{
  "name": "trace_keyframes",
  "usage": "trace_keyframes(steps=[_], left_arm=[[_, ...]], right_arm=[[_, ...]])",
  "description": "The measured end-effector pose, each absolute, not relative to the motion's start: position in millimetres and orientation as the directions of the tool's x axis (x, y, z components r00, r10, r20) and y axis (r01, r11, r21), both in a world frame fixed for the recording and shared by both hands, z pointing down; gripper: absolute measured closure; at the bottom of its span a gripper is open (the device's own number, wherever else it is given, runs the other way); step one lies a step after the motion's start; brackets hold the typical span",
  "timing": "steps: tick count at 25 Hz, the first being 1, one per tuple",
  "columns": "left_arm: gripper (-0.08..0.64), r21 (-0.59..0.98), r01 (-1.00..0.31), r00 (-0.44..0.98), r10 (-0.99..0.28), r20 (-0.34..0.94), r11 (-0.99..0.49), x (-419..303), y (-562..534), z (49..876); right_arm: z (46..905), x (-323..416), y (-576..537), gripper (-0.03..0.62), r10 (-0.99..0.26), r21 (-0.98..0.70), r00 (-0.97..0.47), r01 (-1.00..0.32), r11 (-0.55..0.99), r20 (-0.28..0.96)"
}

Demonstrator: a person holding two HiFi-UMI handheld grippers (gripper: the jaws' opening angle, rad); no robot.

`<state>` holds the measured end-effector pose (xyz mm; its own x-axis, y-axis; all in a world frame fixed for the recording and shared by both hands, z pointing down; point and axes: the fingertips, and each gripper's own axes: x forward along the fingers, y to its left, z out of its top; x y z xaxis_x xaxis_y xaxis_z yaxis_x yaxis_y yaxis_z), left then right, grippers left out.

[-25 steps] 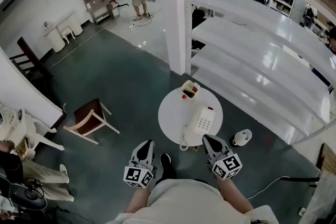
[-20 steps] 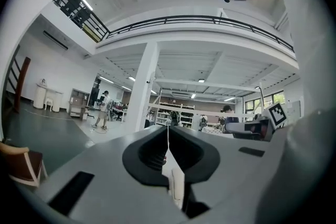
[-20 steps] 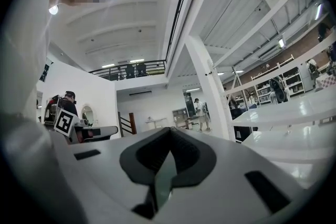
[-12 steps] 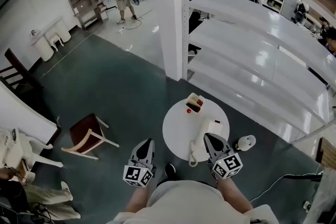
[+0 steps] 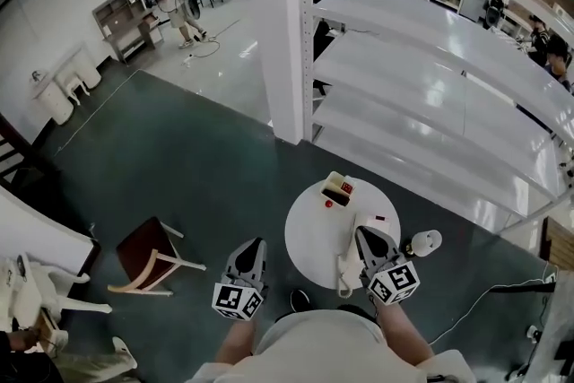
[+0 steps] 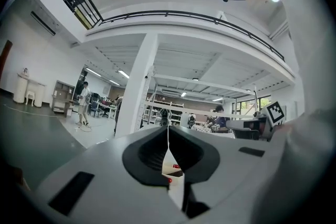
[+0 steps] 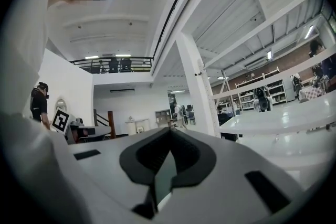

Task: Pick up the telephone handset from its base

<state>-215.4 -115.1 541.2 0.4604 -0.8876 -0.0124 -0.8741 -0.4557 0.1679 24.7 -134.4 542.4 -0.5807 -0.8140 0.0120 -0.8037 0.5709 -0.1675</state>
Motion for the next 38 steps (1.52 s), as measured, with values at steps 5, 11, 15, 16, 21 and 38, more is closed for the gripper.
trace_keyframes(steps=[5,11,15,16,21,38], left_arm=[[0.538,0.168,-0.858,0.491,-0.871,-0.007,-0.485,-219,-134,547],[0.538,0.183,-0.846,0.509,-0.861,-0.002,-0.501,-215,-145,546],[0.538,0.180,-0.846,0.510,-0.860,-0.001,-0.502,-211,-151,545],[0.538,0.180,-0.848,0.507,-0.862,-0.001,-0.499,-210,-152,544],[0.538,0.179,-0.854,0.496,-0.868,-0.003,-0.488,-206,-156,543],[0.538,0.175,-0.853,0.502,-0.865,0.019,-0.491,-174,-168,542]], right_arm=[[543,19,-147,0.584,-0.831,-0.163,-0.556,-0.821,0.547,0.012],[543,20,-152,0.584,-0.841,-0.173,-0.540,-0.831,0.529,0.023],[542,22,-156,0.584,-0.840,-0.178,-0.543,-0.829,0.530,0.027],[542,22,-156,0.584,-0.836,-0.176,-0.549,-0.825,0.536,0.027],[541,20,-161,0.584,-0.822,-0.180,-0.570,-0.810,0.558,0.020],[580,51,-167,0.584,-0.826,-0.158,-0.555,-0.828,0.538,0.095]])
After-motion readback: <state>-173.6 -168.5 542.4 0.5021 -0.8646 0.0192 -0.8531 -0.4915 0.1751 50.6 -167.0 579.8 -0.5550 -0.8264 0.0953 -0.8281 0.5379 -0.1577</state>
